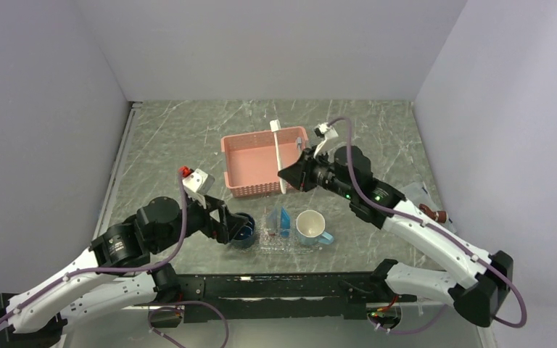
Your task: Prepare toiletry sets of a toothbrush and toothpaste on the tray
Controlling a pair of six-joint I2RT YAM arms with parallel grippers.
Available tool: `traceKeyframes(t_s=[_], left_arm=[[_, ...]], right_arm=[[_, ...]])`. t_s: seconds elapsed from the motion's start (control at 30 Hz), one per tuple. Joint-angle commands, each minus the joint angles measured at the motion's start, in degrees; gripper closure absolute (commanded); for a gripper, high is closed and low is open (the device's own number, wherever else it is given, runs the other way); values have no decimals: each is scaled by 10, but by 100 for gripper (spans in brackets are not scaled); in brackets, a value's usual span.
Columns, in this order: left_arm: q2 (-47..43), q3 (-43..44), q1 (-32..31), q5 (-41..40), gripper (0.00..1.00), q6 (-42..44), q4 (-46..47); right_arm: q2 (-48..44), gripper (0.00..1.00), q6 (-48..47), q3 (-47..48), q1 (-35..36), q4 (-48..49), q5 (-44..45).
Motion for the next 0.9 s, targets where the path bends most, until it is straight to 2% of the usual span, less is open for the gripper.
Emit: traceKeyframes(t_s=[0.0,0.37,0.8,0.87], left_arm=[[5,-1,2,80,1,-25,98],[7,-25,2,166,1,-63,220],[-8,-76,2,208,1,-103,359],[-9,-84,2,217,4,-108,384]], right_arm=[[-56,100,45,-49,6,122,-84],[-123,100,73,-147,46,245,-169],[-156,100,110,-214,113,380,-195],[-158,100,113,-219,121,392,-190]])
